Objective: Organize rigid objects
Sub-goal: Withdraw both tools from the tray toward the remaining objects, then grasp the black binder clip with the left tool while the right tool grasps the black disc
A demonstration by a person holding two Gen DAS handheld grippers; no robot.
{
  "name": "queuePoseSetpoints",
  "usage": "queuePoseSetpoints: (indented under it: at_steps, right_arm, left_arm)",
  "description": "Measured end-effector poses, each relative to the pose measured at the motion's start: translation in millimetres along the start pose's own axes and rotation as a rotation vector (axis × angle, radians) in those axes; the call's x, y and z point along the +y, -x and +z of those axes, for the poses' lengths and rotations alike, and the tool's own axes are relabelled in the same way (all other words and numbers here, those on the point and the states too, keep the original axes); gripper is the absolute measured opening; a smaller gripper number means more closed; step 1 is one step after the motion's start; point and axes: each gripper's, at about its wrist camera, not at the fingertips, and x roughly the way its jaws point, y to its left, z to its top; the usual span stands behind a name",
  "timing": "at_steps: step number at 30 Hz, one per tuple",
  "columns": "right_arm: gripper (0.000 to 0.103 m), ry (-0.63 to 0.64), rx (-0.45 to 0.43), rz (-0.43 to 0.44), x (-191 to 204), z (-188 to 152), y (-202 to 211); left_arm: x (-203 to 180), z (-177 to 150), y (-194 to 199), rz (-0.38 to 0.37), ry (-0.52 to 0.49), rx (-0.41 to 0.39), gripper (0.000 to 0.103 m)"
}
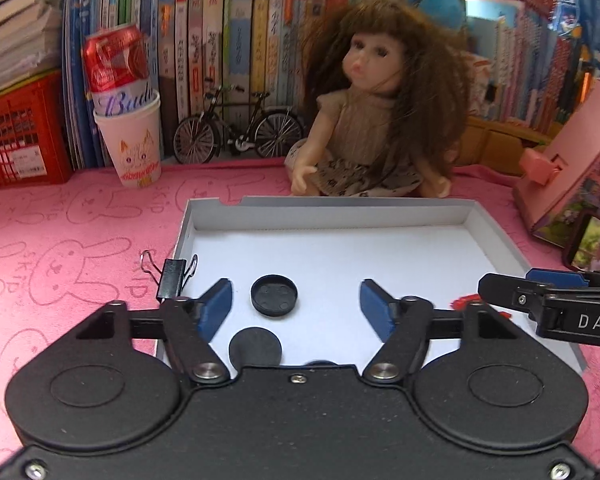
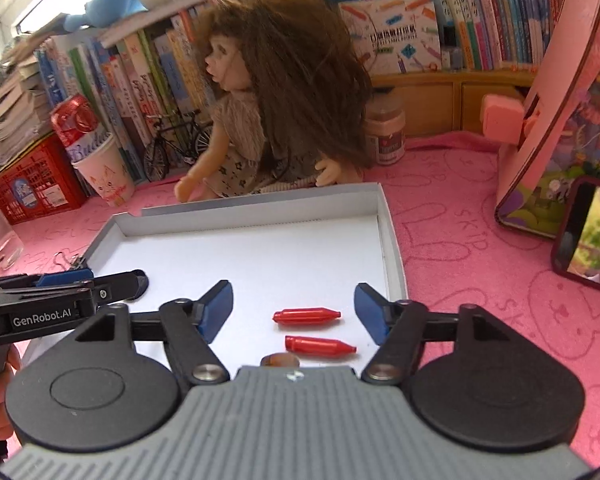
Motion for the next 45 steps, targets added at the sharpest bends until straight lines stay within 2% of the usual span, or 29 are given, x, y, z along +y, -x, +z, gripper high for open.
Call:
queuePoseSetpoints:
  at_steps: [5,10,14,20,24,30,35,45]
  right_arm:
    - [0.089,0.043,-0.06,0.021,8.7,-18.5,35.1]
    - [0.103,0.085,-0.108,0.055,15.5,-40.5,65.6]
    - [0.103,0.128,-0.129,0.061,23.5,-57.2,84.6]
    - [0.103,0.17,-0.15,0.07,31.5,-77.7,104.4]
    - [0.103,0.182,-0.165,0.067,32.7,-90.2,113.7]
    - [0.103,0.194,-0.185,0.066,31.5,-108.9,122.8]
    - [0.103,0.21,-0.204,0.055,31.1,-126.2,127.6]
    - [0.103,0.222,-0.172,0.041,29.6,-151.4,126.6]
  left_arm:
    - [-6.5,-19.5,38.4,-0.013,-0.014,-0.041,0.081]
    - [-11.7,-43.5,77.2,-0.032,-0.008,-0.078,0.082]
    - [-15.5,-63.6,104.3,-0.065,-0.013,-0.096,0.083]
    - [-18.8,-88.4,133.8,-0.066,-0.043,-0.138,0.083]
    - [-15.3,-103.5,145.0,-0.086,-0.031,-0.152,0.083]
    - [-18.8,-123.5,156.9,-0.08,-0.081,-0.183,0.083]
    - [-20.8,-141.0,159.7,-0.093,-0.086,-0.174,0.083]
    - [-20.6,-166.4,161.0,-0.095,-0.087,-0.167,0.084]
